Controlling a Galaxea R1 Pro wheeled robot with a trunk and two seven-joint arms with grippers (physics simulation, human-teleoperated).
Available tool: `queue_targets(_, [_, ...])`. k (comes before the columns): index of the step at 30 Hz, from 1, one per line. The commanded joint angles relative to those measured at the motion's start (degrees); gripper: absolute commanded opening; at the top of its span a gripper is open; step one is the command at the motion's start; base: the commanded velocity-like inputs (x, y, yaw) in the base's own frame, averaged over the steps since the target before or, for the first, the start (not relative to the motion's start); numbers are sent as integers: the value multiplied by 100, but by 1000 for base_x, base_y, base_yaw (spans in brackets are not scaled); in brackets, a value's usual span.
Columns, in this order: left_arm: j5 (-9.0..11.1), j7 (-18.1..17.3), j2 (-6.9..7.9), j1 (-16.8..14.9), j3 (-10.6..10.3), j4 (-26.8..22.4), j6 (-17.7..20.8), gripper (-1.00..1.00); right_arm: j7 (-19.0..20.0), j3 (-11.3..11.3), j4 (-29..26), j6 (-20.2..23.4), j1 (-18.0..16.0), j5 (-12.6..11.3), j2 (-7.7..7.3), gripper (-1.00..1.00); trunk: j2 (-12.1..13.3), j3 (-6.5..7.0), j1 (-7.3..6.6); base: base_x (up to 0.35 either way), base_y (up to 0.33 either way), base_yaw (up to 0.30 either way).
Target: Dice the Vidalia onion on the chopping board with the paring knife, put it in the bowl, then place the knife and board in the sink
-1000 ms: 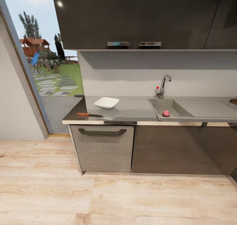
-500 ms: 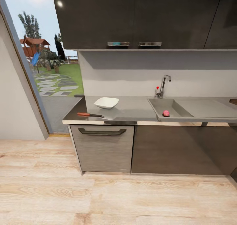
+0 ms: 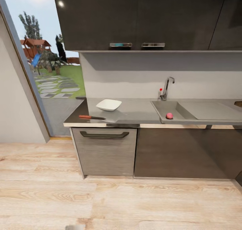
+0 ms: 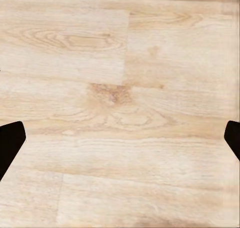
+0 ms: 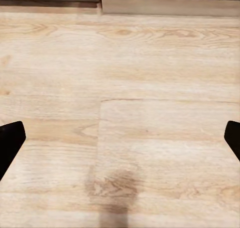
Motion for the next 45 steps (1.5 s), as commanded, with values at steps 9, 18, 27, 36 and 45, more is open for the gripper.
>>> queue_targets(9, [1, 3, -33, -5, -2, -2674, 2261, 100, 2, 1, 50, -16, -3, 4, 2, 100, -3, -5, 0, 0, 0, 0])
queue_targets(18, [-10, -3, -58, -97, -5, -3667, 3204, 100, 2, -2, 65, -16, -3, 4, -9, 100, -3, -5, 0, 0, 0, 0])
queue_targets(27, [-5, -2, -444, -1541, -17, -3820, 4550, 100, 4, 3, 95, -16, -1, 4, 1, 100, -3, -5, 0, 0, 0, 0])
queue_targets(36, [44, 33, -554, -4141, -47, -3771, 5207, 100, 3, -12, 100, -16, -3, 4, -27, 100, -3, -5, 0, 0, 0, 0])
queue_targets(45, [45, 46, -586, -5488, -50, -3065, 5214, 100, 4, -16, 118, -16, -1, 4, -39, 100, -3, -5, 0, 0, 0, 0])
